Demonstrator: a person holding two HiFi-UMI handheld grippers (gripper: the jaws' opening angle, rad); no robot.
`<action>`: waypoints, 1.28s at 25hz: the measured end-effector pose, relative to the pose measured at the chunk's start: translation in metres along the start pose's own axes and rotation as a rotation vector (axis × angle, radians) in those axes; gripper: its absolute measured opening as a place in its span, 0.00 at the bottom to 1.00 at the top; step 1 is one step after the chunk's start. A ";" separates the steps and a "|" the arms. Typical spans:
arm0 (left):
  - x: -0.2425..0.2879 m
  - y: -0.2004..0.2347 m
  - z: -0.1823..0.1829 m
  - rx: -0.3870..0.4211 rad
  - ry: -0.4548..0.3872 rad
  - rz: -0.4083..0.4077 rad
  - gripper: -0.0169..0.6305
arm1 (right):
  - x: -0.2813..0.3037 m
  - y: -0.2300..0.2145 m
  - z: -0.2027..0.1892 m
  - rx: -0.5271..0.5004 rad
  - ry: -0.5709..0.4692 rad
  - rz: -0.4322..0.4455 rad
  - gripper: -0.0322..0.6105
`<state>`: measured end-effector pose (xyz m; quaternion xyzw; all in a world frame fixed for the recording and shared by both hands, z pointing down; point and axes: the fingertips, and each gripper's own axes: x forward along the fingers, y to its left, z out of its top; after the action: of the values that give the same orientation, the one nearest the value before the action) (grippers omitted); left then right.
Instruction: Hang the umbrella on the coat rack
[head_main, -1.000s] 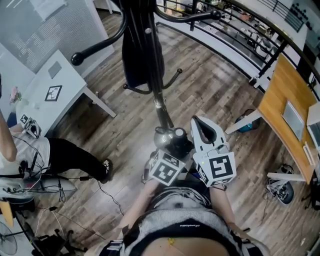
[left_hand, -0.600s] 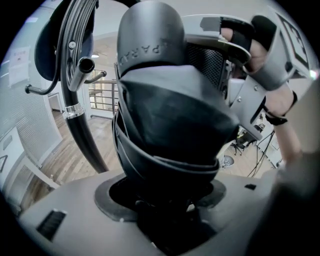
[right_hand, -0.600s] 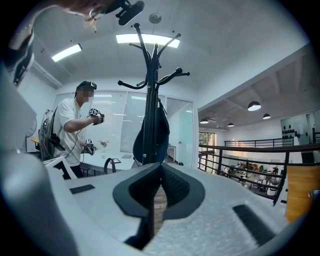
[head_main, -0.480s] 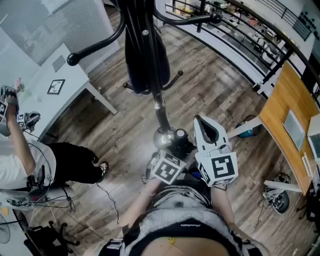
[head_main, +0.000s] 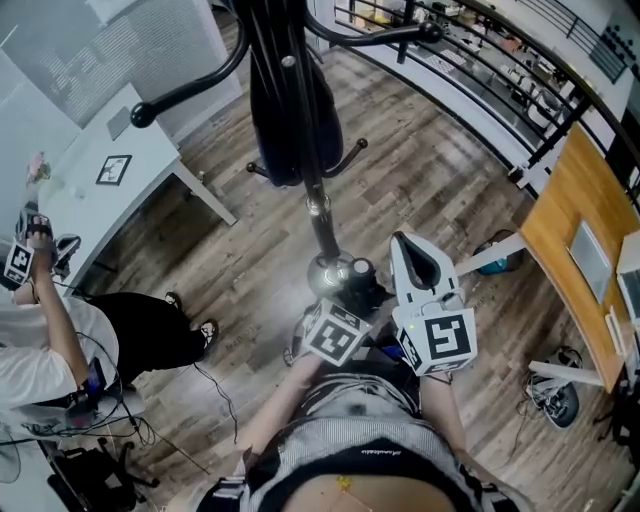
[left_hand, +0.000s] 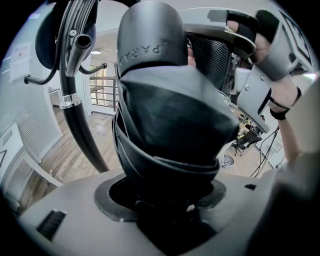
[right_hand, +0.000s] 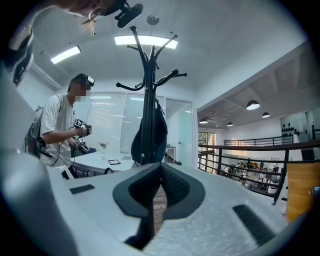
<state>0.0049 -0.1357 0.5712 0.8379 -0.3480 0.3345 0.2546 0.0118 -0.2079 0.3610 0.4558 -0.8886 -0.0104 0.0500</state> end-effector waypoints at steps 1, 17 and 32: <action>0.001 0.001 0.000 0.003 0.001 0.000 0.44 | -0.001 -0.001 -0.001 0.002 0.001 -0.005 0.06; 0.013 0.012 -0.007 -0.018 0.053 0.007 0.44 | -0.004 -0.015 -0.005 0.007 0.020 -0.038 0.06; 0.033 0.018 -0.015 0.003 0.103 0.009 0.44 | -0.009 -0.033 -0.009 0.014 0.026 -0.079 0.06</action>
<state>0.0027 -0.1509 0.6088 0.8184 -0.3379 0.3788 0.2694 0.0447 -0.2199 0.3676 0.4911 -0.8692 -0.0002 0.0577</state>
